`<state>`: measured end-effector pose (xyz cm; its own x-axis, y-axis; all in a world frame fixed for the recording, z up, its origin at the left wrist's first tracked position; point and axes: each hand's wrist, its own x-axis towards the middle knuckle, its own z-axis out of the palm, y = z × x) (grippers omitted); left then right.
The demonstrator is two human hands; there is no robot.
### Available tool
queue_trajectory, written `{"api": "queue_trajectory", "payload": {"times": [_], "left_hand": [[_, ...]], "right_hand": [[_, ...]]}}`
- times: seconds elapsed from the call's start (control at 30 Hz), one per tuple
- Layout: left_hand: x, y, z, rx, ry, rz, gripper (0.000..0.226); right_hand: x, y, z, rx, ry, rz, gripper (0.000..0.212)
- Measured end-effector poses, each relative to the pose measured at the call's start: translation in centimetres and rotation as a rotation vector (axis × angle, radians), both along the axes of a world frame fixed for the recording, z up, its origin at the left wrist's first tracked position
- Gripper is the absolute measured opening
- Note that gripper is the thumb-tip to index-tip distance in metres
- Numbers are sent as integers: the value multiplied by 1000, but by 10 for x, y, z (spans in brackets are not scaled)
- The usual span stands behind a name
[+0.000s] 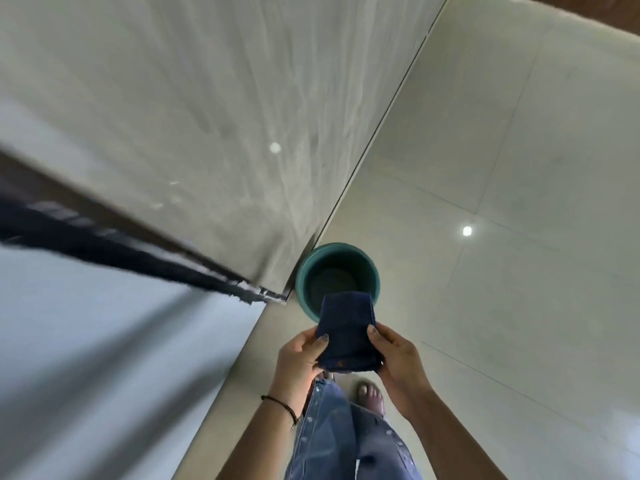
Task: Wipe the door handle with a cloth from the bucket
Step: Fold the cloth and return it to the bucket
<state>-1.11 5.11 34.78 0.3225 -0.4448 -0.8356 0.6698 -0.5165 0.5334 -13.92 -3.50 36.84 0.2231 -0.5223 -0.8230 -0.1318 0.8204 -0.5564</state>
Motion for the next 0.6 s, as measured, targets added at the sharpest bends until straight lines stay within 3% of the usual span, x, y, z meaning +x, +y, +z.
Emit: {"api": "queue_trajectory", "payload": {"times": [0.2,0.43,0.6], "left_hand": [[24,-81,-174,191,-172,-60,20],[38,-144,-385,392,-23,44,23],[42,-158,-499,531,-44,78,36]], "right_hand": [[45,-72,-185,14,163,114,29],[85,-118,-410,-4,362,185,37],[99,-128,-513,121,430,162,45]]}}
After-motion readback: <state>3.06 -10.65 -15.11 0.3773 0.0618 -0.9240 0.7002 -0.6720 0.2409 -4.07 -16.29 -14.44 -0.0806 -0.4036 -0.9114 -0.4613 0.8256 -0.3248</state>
